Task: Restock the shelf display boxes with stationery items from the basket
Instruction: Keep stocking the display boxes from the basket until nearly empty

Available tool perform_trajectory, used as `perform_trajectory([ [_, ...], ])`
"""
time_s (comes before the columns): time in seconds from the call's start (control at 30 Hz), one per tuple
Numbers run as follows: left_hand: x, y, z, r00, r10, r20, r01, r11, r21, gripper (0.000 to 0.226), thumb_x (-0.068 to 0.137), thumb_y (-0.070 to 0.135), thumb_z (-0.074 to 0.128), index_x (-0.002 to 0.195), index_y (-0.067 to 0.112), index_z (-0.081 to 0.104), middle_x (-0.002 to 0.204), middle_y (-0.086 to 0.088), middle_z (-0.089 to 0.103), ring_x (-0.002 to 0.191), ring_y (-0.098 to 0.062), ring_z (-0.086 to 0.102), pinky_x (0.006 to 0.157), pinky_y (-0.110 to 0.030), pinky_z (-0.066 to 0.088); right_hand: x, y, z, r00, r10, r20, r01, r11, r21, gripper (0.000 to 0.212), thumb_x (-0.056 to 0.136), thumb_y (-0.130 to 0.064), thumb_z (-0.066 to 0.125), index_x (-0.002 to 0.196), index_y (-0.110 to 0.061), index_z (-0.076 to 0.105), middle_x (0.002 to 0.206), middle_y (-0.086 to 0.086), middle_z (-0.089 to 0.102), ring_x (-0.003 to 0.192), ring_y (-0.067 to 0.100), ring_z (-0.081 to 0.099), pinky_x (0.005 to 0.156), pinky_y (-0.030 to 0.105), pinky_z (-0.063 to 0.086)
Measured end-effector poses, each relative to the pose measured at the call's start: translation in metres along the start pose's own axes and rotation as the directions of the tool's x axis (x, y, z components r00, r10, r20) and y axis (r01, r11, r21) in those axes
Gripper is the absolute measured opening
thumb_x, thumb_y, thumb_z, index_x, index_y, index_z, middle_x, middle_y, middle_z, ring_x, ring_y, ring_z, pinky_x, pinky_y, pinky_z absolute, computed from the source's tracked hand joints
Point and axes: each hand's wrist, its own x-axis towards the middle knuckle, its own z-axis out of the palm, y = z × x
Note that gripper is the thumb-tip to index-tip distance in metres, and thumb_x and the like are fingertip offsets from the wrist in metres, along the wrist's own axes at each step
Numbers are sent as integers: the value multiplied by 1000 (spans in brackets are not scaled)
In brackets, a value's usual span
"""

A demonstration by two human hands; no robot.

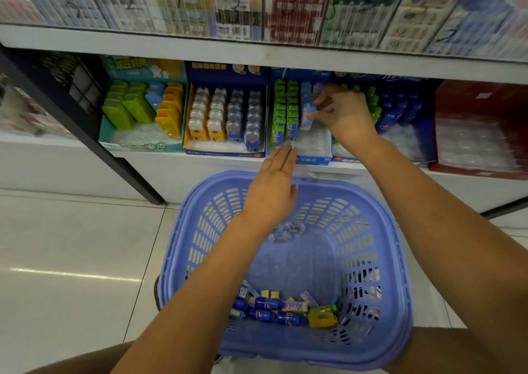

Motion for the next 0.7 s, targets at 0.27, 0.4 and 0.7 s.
perform_trajectory([
  [0.27,-6,0,-3,996,12,-83,-26,984,-175,57,97,20,50,149,11,27,157,-4,24,143,-19,24,112,-26,27,-10,-6,-2,994,-98,53,109,957,-270,23,89,-23,63,104,-6,68,108,14,66,96,28,62,86,34,48],
  [0.4,-29,-13,14,973,-68,-219,-13,937,-348,28,96,18,50,120,8,60,119,-10,62,105,-25,60,85,-33,49,-50,-13,3,992,-115,-51,104,980,-169,17,85,-23,66,94,-9,67,96,9,63,73,14,58,67,22,44],
  [0.7,-112,-107,120,372,-342,863,282,927,246,38,93,12,52,131,13,50,122,-10,57,87,-21,51,85,-33,48,-173,68,130,483,456,747,-165,886,-434,35,88,-18,63,119,-3,61,124,15,61,115,28,56,97,32,45],
])
